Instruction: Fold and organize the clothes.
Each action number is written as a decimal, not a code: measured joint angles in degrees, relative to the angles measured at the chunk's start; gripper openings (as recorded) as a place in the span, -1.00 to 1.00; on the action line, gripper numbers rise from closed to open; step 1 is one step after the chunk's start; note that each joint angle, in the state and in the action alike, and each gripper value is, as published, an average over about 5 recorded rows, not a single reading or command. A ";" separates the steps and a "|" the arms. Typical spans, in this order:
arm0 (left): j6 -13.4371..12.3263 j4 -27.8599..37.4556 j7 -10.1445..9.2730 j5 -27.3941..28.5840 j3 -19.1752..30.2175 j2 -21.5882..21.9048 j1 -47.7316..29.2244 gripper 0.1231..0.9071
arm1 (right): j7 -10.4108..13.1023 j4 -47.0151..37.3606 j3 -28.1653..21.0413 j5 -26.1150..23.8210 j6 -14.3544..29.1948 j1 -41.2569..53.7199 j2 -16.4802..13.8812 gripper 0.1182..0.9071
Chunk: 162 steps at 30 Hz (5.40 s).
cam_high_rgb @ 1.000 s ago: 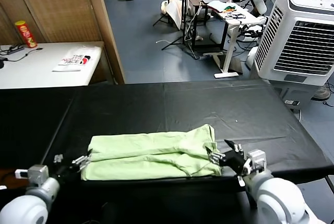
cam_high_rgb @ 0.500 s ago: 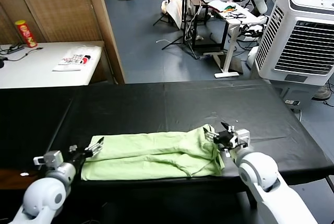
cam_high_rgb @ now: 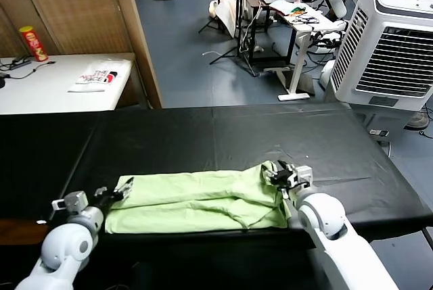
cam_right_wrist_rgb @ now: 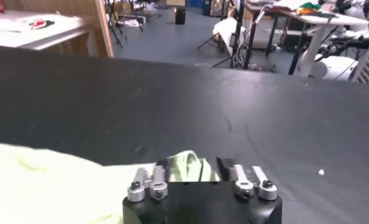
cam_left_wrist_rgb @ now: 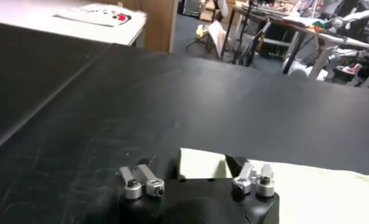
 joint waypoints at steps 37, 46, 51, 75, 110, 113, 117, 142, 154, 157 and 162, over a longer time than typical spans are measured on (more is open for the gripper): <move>-6.91 -6.18 2.24 10.72 -6.04 -3.69 8.76 0.72 | -4.71 12.85 3.83 -0.16 5.16 -10.17 -2.33 0.72; -7.72 -7.19 2.56 11.30 -6.02 -5.77 13.33 0.72 | -4.68 13.38 3.72 -0.22 5.15 -10.59 -2.29 0.72; -7.88 -6.72 2.99 11.60 -5.54 -6.43 13.44 0.41 | -4.67 13.47 3.71 -0.60 5.29 -10.70 -2.02 0.72; -12.88 -1.49 3.85 24.08 -11.71 1.46 13.95 -0.90 | -4.55 14.95 4.15 -3.25 5.48 -12.43 0.38 0.72; -2.05 -18.99 -5.43 10.33 14.35 -9.93 2.09 -0.90 | -4.46 17.15 8.52 -8.66 6.00 -19.18 5.01 0.72; -2.32 -18.01 -5.17 11.67 15.57 -10.95 1.50 -0.90 | -4.47 17.14 8.35 -8.84 6.00 -19.23 5.27 0.72; -2.95 -16.85 -4.43 13.83 16.31 -11.76 1.32 -0.90 | -4.64 17.20 7.99 -8.90 6.00 -19.19 5.49 0.72; -7.30 -15.48 -1.66 19.53 9.51 -9.36 6.63 0.72 | -9.85 13.19 -3.71 -4.97 6.30 -10.33 5.03 0.72; -7.91 -13.73 -1.74 20.55 2.05 -9.57 9.11 0.72 | -9.91 4.78 -13.64 -15.30 3.90 -1.35 7.49 0.72; -8.12 -13.05 -1.74 20.55 1.63 -9.83 8.98 0.72 | -8.81 3.63 -13.77 -19.51 4.76 -1.15 7.72 0.72; -8.65 -11.65 -1.55 20.35 1.51 -10.37 8.48 0.72 | -6.36 3.67 -12.33 -22.79 7.00 -1.90 8.46 0.72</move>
